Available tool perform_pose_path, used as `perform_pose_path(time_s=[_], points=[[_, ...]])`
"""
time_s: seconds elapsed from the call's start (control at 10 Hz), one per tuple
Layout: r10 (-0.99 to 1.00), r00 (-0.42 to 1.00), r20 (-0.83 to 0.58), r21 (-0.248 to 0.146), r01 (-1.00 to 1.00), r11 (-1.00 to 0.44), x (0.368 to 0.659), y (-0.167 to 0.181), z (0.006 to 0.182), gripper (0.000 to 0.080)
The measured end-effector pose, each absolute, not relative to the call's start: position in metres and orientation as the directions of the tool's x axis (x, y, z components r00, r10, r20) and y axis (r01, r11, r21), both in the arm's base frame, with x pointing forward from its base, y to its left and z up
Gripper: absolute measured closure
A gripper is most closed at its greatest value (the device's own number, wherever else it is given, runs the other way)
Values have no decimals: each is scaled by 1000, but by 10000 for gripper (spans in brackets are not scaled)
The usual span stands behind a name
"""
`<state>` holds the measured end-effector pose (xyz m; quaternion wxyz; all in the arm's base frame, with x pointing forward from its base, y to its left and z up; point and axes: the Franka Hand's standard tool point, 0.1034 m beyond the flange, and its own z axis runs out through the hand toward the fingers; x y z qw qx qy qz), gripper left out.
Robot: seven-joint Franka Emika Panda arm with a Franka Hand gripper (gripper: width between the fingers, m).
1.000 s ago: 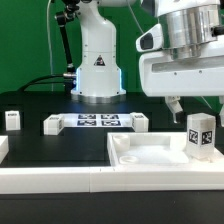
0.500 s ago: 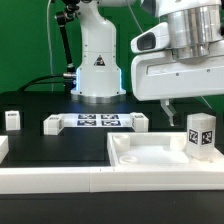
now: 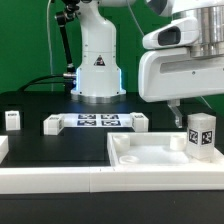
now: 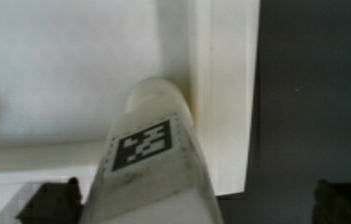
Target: Assemble square table
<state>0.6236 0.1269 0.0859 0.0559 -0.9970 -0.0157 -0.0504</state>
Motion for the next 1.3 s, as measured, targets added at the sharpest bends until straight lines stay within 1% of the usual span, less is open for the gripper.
perform_pose_path(time_s=[0.1, 0.2, 0.4, 0.5, 0.6, 0.7, 0.8, 0.9, 1.0, 1.2, 1.3], points=[[115, 987, 111, -98, 126, -987, 624, 127, 85, 150], [160, 980, 116, -93, 171, -981, 624, 126, 86, 150], [325, 937, 130, -71, 336, -939, 626, 122, 86, 150], [348, 928, 133, -67, 358, -931, 627, 120, 87, 150], [345, 929, 133, -67, 356, -932, 627, 120, 87, 272], [345, 929, 133, -67, 356, -932, 627, 120, 87, 272], [345, 929, 133, -67, 356, -932, 627, 120, 87, 408], [334, 933, 133, -69, 345, -936, 627, 120, 87, 408], [324, 937, 133, -70, 335, -939, 627, 119, 87, 511], [290, 948, 131, -76, 301, -951, 627, 119, 87, 511], [184, 975, 125, -89, 196, -977, 627, 119, 87, 511]])
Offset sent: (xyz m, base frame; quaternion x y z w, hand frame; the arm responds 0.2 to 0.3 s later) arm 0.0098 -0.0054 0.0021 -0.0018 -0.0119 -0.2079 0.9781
